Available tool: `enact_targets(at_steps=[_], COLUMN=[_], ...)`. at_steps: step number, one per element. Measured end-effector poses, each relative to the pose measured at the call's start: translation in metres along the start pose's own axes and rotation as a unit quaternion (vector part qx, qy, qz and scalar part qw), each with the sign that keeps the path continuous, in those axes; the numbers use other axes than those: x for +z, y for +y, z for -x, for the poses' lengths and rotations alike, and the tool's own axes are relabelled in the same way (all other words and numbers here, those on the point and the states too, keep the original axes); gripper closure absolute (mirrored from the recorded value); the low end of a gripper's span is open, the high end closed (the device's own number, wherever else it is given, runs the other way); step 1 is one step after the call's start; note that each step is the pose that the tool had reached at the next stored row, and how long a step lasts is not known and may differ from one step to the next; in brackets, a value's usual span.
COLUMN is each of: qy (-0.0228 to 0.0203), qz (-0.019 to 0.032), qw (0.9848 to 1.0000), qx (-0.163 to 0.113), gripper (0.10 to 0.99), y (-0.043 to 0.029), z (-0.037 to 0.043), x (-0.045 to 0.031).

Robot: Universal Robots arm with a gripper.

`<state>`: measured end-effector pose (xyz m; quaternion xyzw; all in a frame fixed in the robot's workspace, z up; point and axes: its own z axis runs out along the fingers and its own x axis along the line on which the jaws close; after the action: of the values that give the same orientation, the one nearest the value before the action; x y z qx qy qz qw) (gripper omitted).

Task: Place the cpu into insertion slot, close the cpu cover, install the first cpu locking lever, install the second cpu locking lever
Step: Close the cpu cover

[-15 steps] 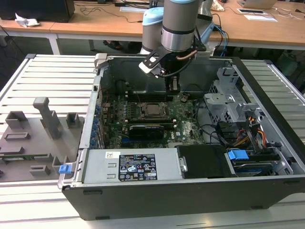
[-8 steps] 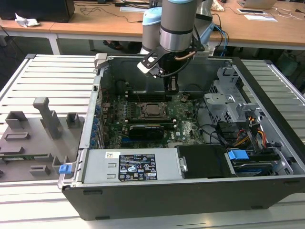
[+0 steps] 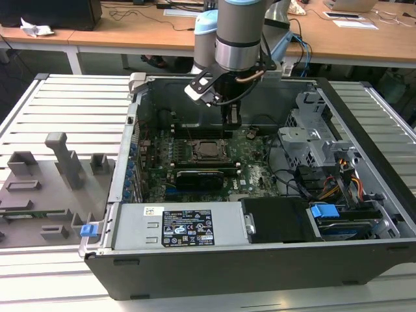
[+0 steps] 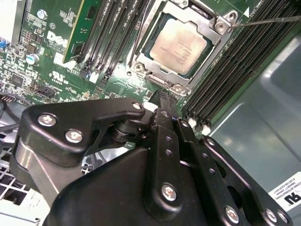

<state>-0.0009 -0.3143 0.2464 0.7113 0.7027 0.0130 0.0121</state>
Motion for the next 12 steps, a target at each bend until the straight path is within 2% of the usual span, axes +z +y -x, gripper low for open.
enact_targets(at_steps=[12], qy=[0.0], qz=[0.0], qw=[1.0], qx=[0.0], gripper=[0.98], y=[-0.0065], z=[0.0001], x=[0.0016])
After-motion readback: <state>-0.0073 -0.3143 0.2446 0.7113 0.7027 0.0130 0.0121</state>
